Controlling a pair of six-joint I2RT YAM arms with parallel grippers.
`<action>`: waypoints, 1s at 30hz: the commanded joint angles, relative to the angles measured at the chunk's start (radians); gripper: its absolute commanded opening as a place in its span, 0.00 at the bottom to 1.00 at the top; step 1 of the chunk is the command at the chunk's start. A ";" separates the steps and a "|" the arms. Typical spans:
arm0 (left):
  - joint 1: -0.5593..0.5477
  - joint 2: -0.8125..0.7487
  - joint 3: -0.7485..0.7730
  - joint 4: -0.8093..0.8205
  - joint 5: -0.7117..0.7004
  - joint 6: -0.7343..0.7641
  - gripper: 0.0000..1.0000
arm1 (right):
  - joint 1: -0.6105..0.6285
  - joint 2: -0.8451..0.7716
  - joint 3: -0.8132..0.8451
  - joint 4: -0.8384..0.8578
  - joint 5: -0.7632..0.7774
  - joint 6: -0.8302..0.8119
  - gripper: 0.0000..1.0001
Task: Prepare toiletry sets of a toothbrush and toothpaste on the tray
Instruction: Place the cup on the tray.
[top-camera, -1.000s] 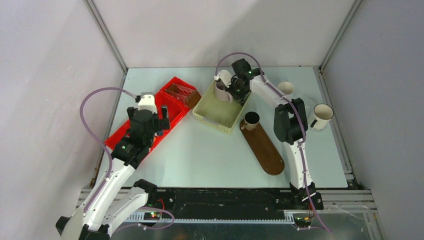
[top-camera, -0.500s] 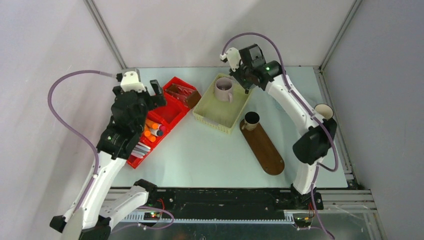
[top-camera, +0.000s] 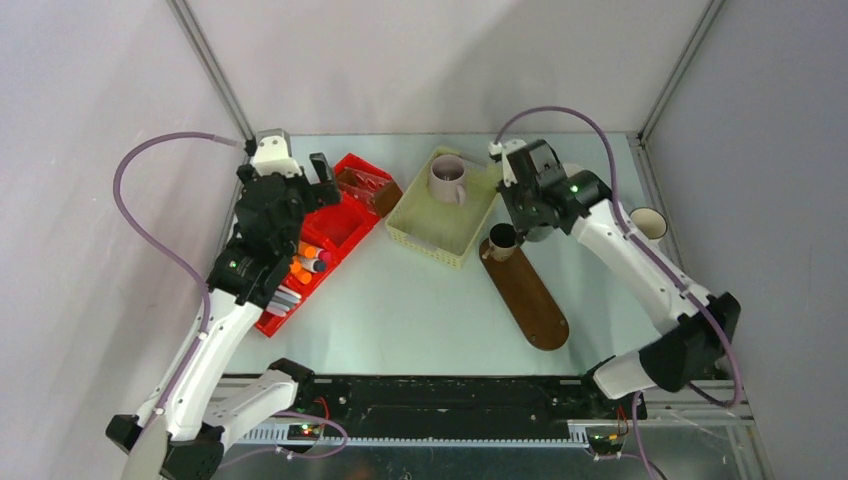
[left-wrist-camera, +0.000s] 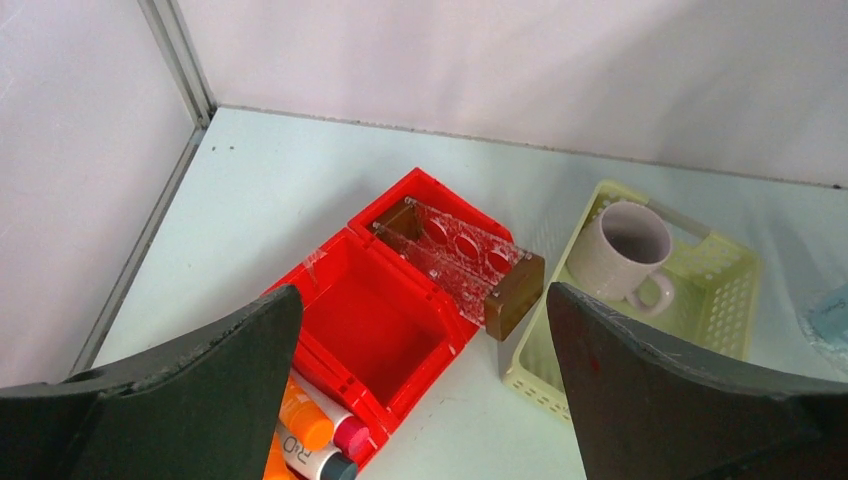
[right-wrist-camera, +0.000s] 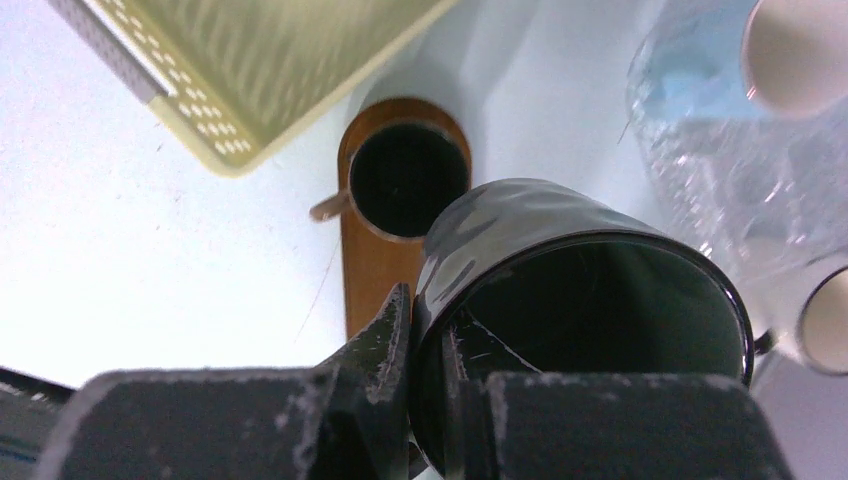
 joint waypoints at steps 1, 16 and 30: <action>0.007 -0.033 -0.056 0.080 -0.021 0.033 1.00 | 0.022 -0.119 -0.109 0.069 0.045 0.170 0.00; 0.006 -0.025 -0.115 0.098 -0.080 0.075 1.00 | 0.121 -0.223 -0.510 0.330 0.124 0.436 0.00; 0.007 -0.019 -0.118 0.091 -0.097 0.077 1.00 | 0.148 -0.190 -0.611 0.453 0.168 0.471 0.00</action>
